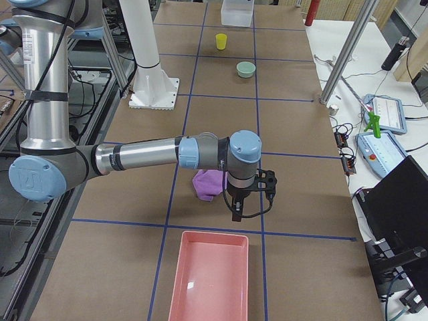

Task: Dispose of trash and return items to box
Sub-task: 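Reach the left gripper toward the yellow cup nearest the left arm, then close the left gripper on the rim of the yellow cup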

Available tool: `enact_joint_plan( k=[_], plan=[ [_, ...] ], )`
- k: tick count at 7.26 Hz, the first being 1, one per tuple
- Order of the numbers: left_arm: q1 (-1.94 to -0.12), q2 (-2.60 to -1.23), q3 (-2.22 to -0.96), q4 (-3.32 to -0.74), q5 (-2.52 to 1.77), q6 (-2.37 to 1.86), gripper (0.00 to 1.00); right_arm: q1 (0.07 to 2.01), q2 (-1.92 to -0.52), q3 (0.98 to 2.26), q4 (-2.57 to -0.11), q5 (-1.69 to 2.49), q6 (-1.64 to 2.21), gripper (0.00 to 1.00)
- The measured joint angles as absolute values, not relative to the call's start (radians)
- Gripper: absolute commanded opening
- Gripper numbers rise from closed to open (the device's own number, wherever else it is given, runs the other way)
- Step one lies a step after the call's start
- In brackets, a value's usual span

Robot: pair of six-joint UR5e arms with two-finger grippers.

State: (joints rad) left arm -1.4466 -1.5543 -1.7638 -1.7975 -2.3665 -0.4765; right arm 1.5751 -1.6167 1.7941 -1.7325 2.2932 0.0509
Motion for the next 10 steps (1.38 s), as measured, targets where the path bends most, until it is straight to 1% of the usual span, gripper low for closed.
enact_joint_plan(
  k=[2,3,6,8,10],
  plan=[
    [-1.314,-1.503,-1.864,-1.854,-2.368,-0.707,0.99,1.574,-1.622,1.787,-1.726,2.309,0.048,1.0],
    [-1.243,-1.464,-1.887,-1.93,-2.351,-0.803,0.99,1.572,-1.623,1.785,-1.722,2.31,0.047,1.0],
    [-1.037,-1.361,-1.9,-2.149,-2.25,-1.011,0.99,1.568,-1.627,1.787,-1.719,2.314,0.044,1.0],
    [-0.942,-1.345,-1.895,-2.181,-2.216,-1.046,0.98,1.567,-1.627,1.789,-1.72,2.318,0.048,1.0],
    [-0.888,-1.343,-1.891,-2.185,-2.21,-1.052,0.95,1.566,-1.625,1.79,-1.72,2.32,0.049,1.0]
  ],
)
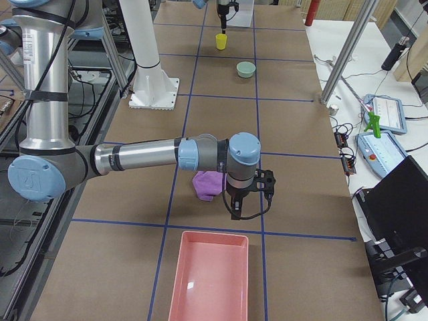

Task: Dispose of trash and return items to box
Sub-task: 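Close the left gripper on the rim of the yellow cup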

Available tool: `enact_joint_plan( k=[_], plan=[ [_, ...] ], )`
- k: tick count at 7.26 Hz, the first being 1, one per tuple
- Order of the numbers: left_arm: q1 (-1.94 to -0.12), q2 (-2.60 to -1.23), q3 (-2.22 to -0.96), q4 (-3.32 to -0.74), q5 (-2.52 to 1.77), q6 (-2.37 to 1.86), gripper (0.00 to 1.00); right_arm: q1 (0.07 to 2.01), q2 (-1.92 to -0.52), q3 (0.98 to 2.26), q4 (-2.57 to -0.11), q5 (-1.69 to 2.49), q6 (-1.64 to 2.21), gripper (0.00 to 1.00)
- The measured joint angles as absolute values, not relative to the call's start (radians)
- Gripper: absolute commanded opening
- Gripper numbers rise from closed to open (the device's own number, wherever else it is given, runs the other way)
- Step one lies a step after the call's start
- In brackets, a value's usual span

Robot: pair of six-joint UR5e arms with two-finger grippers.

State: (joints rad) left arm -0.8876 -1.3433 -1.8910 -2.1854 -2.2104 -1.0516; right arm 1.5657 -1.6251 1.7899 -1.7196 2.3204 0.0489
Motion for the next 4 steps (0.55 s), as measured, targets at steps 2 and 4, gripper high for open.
enact_joint_plan(
  k=[2,4],
  plan=[
    [-0.855,-1.348,-1.875,-2.187,-2.209,-1.051,0.63,1.565,-1.625,1.791,-1.72,2.321,0.049,1.0],
    [-0.839,-1.353,-1.862,-2.188,-2.209,-1.051,0.0,1.565,-1.625,1.793,-1.72,2.321,0.049,1.0]
  ],
)
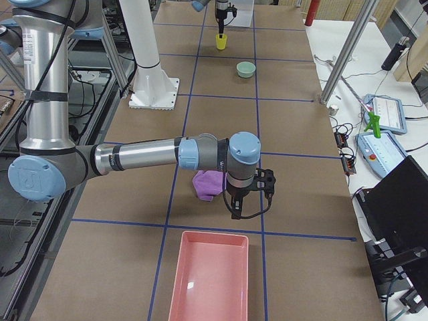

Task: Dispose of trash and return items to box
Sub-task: 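Close the left gripper on the rim of the yellow cup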

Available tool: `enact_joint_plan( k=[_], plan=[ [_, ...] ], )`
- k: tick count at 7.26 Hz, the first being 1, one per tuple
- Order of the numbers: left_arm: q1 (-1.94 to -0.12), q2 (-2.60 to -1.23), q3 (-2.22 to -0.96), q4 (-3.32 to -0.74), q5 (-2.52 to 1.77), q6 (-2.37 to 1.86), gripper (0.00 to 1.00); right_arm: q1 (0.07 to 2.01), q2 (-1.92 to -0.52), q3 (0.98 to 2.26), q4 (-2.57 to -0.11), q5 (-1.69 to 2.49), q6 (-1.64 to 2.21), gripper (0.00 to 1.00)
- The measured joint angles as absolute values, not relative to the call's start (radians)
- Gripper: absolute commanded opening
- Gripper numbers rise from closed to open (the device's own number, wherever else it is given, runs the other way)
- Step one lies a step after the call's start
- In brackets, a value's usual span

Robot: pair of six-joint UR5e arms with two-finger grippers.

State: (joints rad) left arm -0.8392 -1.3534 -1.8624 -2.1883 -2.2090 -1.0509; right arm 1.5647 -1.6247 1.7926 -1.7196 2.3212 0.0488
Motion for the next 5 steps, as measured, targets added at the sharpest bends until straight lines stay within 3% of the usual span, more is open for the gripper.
enact_joint_plan(
  k=[5],
  plan=[
    [-0.845,-1.351,-1.896,-2.196,-2.22,-1.053,0.0,1.555,-1.62,1.802,-1.72,2.325,0.049,1.0]
  ],
)
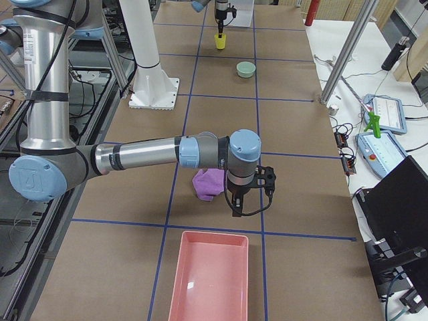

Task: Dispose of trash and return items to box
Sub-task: 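Lift the yellow cup with the left gripper over the clear bin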

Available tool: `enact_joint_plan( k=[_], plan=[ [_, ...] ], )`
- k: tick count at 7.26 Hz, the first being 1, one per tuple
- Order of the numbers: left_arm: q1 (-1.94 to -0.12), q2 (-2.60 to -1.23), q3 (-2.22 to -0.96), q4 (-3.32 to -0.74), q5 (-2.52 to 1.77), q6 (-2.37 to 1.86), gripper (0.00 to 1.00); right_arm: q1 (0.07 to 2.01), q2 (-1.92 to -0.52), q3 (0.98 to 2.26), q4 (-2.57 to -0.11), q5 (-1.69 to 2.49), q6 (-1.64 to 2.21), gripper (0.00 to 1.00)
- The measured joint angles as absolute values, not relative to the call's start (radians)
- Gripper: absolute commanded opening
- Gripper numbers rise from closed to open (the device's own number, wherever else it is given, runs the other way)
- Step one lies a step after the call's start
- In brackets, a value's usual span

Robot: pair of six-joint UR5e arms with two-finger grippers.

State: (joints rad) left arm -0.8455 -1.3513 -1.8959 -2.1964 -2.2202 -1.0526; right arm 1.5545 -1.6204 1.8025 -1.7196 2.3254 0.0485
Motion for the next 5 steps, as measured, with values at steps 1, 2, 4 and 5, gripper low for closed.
enact_joint_plan(
  k=[1,2,4,5],
  plan=[
    [-0.882,-1.346,-1.931,-2.195,-2.253,-1.053,0.0,1.553,-1.617,1.803,-1.72,2.326,0.049,1.0],
    [-0.951,-1.345,-1.947,-2.193,-2.306,-1.05,0.0,1.551,-1.615,1.804,-1.72,2.325,0.049,1.0],
    [-1.073,-1.346,-1.928,-2.177,-2.358,-0.974,0.0,1.542,-1.612,1.804,-1.72,2.323,0.05,1.0],
    [-1.135,-1.347,-1.905,-2.122,-2.366,-0.849,0.0,1.537,-1.611,1.805,-1.72,2.322,0.051,1.0]
  ],
)
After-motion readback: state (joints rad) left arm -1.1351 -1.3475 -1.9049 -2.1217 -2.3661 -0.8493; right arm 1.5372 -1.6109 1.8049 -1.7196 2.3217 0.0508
